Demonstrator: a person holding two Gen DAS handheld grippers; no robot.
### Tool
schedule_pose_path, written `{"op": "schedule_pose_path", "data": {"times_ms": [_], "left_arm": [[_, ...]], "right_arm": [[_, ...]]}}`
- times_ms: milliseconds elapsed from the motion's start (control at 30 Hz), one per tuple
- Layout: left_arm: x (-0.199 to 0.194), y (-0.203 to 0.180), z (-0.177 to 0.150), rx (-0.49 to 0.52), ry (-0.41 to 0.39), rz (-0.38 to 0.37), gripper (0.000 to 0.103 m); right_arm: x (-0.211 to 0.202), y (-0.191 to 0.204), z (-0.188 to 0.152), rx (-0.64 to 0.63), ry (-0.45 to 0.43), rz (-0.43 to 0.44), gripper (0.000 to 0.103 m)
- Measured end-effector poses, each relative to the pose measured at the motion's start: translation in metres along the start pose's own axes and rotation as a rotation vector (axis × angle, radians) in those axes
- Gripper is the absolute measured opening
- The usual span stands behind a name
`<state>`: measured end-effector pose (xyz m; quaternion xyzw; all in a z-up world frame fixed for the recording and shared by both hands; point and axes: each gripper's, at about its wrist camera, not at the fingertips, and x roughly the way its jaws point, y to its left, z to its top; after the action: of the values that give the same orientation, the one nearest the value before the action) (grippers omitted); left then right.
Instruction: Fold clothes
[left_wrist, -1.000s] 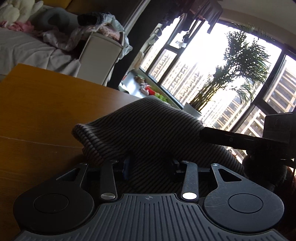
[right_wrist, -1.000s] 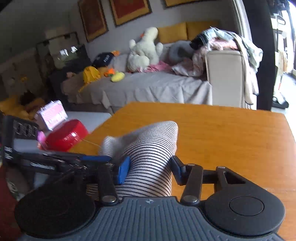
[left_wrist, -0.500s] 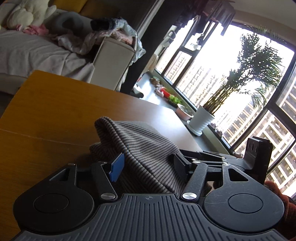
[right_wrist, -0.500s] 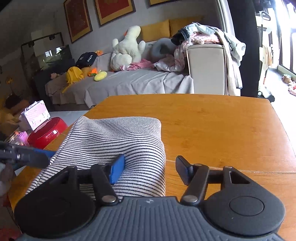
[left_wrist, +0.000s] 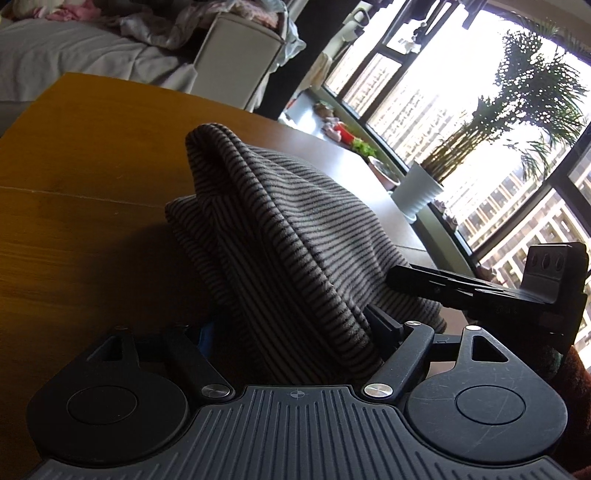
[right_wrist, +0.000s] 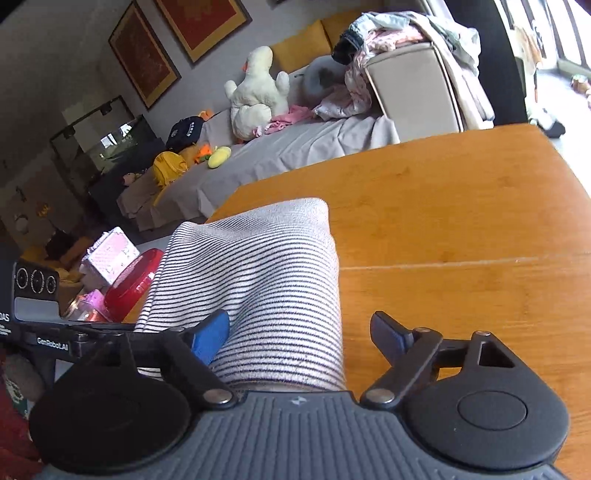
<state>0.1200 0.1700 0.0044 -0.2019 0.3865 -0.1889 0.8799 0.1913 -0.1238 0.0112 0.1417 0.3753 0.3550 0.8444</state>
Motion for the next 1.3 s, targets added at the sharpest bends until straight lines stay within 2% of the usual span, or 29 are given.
{"op": "schedule_pose_path", "data": {"times_ms": [100, 167, 233, 267, 300, 333, 467, 600, 700, 767, 833, 933, 967, 1100, 1233, 1300], "left_arm": [[0.001, 0.000, -0.001, 0.001, -0.005, -0.015, 0.073], [0.001, 0.000, -0.003, 0.002, -0.009, -0.024, 0.070], [0.001, 0.000, -0.004, 0.002, -0.012, -0.031, 0.068], [0.000, 0.000, -0.004, 0.003, -0.014, -0.034, 0.066], [0.000, 0.000, -0.004, 0.003, -0.017, -0.038, 0.065], [-0.001, 0.001, -0.004, 0.001, -0.019, -0.041, 0.065], [0.001, 0.008, -0.009, -0.031, -0.013, -0.086, 0.064], [0.003, 0.003, -0.012, -0.004, -0.009, -0.086, 0.066], [-0.001, -0.005, -0.008, 0.020, -0.002, -0.072, 0.066], [-0.005, -0.009, -0.007, 0.035, 0.000, -0.065, 0.067], [-0.007, -0.014, -0.008, 0.051, 0.010, -0.055, 0.067], [-0.007, -0.023, -0.016, 0.076, 0.030, -0.042, 0.057], [-0.009, -0.026, -0.017, 0.077, 0.024, -0.051, 0.054], [-0.013, -0.039, -0.018, 0.083, 0.004, -0.109, 0.054], [0.002, -0.045, -0.031, 0.105, 0.064, -0.085, 0.054], [0.006, -0.042, -0.038, 0.093, 0.090, -0.087, 0.056]], "right_arm": [[0.003, 0.001, -0.010, 0.028, 0.020, 0.069, 0.085], [-0.001, 0.016, -0.014, -0.039, 0.001, 0.026, 0.071], [-0.016, 0.031, -0.011, -0.086, -0.051, 0.043, 0.058], [-0.024, 0.036, -0.009, -0.108, -0.069, 0.063, 0.057], [-0.031, 0.040, -0.008, -0.129, -0.083, 0.084, 0.057], [-0.035, 0.046, -0.008, -0.169, -0.087, 0.070, 0.056], [-0.030, 0.044, -0.022, -0.218, -0.032, -0.057, 0.058], [-0.031, 0.035, -0.028, -0.208, -0.034, -0.107, 0.061], [-0.031, 0.040, -0.032, -0.278, -0.048, -0.147, 0.066], [-0.031, 0.037, -0.031, -0.276, -0.053, -0.148, 0.072], [-0.031, 0.033, -0.030, -0.267, -0.056, -0.145, 0.073], [-0.033, 0.034, -0.027, -0.269, -0.084, -0.153, 0.073], [-0.034, 0.034, -0.026, -0.269, -0.095, -0.155, 0.073], [-0.036, 0.034, -0.023, -0.292, -0.114, -0.189, 0.073], [-0.046, 0.049, -0.027, -0.389, -0.142, -0.219, 0.073], [-0.057, 0.062, -0.033, -0.459, -0.172, -0.195, 0.073]]}}
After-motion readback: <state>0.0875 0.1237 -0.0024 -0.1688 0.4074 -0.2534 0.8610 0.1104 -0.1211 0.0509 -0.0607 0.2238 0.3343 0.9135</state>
